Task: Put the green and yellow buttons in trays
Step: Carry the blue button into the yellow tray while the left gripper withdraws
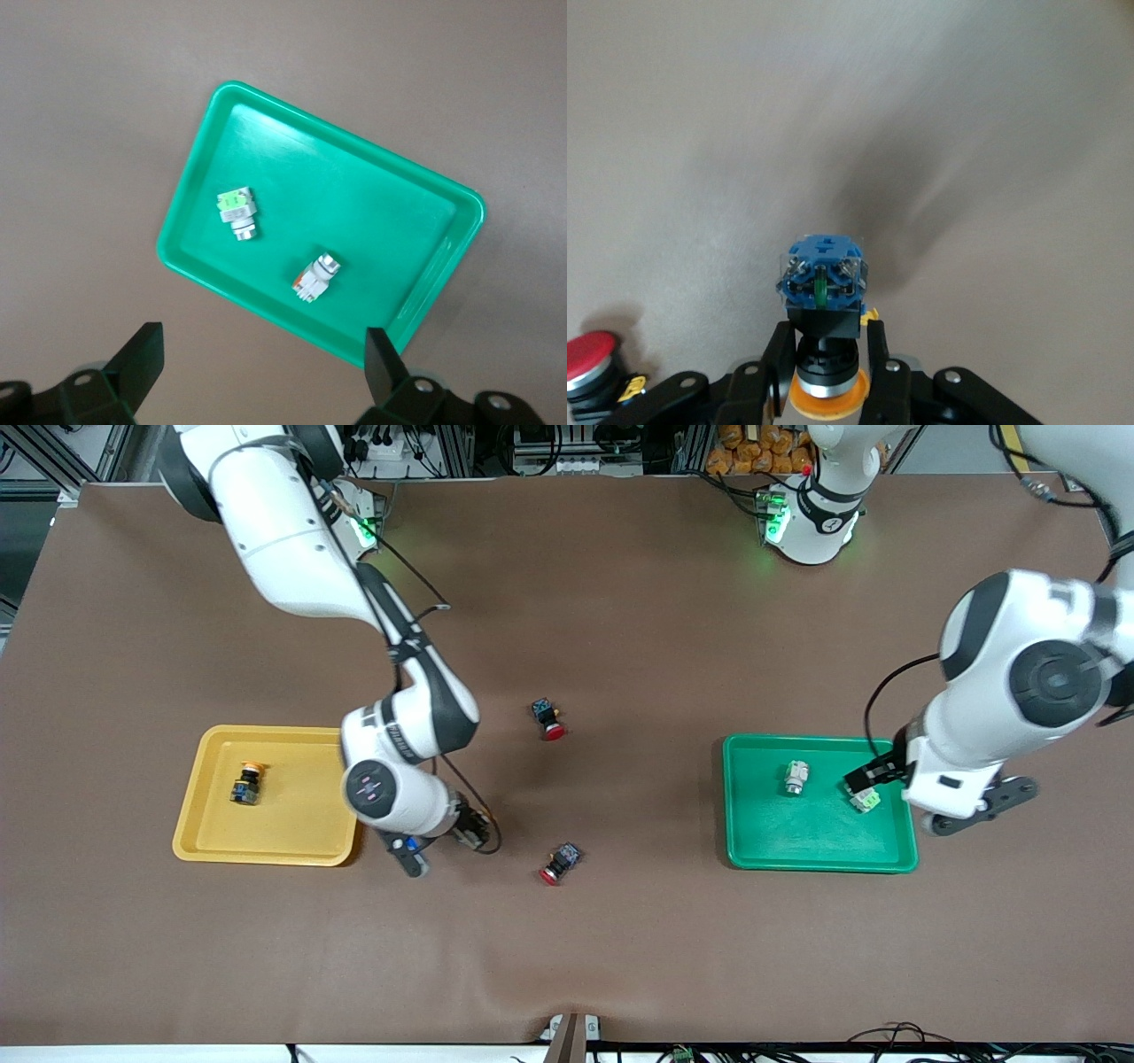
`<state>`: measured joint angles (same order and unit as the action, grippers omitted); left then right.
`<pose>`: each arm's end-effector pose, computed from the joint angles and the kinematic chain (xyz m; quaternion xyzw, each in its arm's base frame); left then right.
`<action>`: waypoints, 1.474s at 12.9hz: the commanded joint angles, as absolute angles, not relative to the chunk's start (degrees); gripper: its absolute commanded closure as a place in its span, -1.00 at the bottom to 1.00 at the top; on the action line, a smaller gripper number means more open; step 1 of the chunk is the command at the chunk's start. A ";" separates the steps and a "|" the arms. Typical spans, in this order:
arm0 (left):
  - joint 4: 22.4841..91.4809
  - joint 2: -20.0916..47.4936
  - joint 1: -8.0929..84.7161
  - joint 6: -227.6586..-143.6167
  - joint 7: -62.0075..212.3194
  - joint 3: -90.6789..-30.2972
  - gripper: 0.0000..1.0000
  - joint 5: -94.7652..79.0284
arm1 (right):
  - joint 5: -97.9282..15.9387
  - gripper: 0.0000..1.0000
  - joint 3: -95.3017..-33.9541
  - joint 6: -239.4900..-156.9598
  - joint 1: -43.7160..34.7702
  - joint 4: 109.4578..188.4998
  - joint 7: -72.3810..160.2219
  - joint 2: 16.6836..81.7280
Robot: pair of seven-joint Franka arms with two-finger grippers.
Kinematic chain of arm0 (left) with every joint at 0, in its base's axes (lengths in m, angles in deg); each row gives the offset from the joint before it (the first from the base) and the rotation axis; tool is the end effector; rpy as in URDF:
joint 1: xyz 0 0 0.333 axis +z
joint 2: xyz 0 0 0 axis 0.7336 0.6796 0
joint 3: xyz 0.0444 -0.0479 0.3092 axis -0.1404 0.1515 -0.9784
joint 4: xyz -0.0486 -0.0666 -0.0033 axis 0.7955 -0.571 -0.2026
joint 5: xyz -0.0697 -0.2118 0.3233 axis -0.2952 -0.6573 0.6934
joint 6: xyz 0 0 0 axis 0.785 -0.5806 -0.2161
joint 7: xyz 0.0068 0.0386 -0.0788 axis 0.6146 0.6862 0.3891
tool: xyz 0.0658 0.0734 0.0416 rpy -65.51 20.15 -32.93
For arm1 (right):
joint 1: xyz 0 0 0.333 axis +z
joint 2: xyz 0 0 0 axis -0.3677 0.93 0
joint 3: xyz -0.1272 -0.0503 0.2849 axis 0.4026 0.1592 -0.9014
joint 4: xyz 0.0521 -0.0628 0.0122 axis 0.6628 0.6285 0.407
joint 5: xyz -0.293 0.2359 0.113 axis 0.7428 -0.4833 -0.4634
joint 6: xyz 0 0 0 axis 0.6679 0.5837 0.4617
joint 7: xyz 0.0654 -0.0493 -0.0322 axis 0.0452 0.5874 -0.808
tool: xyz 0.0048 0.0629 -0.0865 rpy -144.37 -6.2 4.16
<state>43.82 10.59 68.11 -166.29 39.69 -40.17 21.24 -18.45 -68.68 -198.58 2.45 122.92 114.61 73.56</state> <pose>0.6392 -0.1069 0.4700 -0.9791 -0.1893 0.0223 0.0715 0.6773 0.3030 0.2464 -0.9030 0.4155 0.1008 0.0433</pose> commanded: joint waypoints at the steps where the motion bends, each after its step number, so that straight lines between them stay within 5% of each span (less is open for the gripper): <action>1: 39.72 9.26 68.81 -161.21 43.62 -39.26 -1.00 20.12 | -18.21 1.00 -69.64 -188.63 -3.62 120.09 105.25 70.93; 5: 38.92 4.00 70.65 -152.86 49.43 -39.70 -1.00 18.70 | -17.60 1.00 -69.29 -179.64 -12.07 123.24 85.99 66.44; 10: 38.66 0.22 72.85 -152.41 60.22 -40.49 -1.00 16.42 | -15.05 1.00 -67.79 -193.40 -18.57 145.02 62.90 58.27; 15: 39.97 -6.81 58.64 -153.73 68.86 -62.96 -1.00 3.77 | -15.13 1.00 -67.88 -200.61 -22.62 151.89 49.93 58.17; 17: 42.51 -10.06 55.20 -153.73 71.22 -66.50 -1.00 2.89 | -15.31 1.00 -67.97 -202.92 -22.89 153.58 48.69 58.26; 18: 43.83 -11.64 53.79 -153.73 72.11 -68.16 -1.00 2.27 | -15.40 0.49 -67.97 -202.84 -22.63 153.58 48.95 58.35; 19: 44.80 -13.22 51.69 -153.73 72.38 -70.79 -1.00 1.22 | -15.66 -0.71 -67.97 -202.49 -22.54 153.23 49.91 58.52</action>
<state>40.38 -8.49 54.87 -153.13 70.58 -66.68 3.24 -15.67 -67.07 -202.15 -21.97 151.05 49.55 60.91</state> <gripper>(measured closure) 0.000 0.696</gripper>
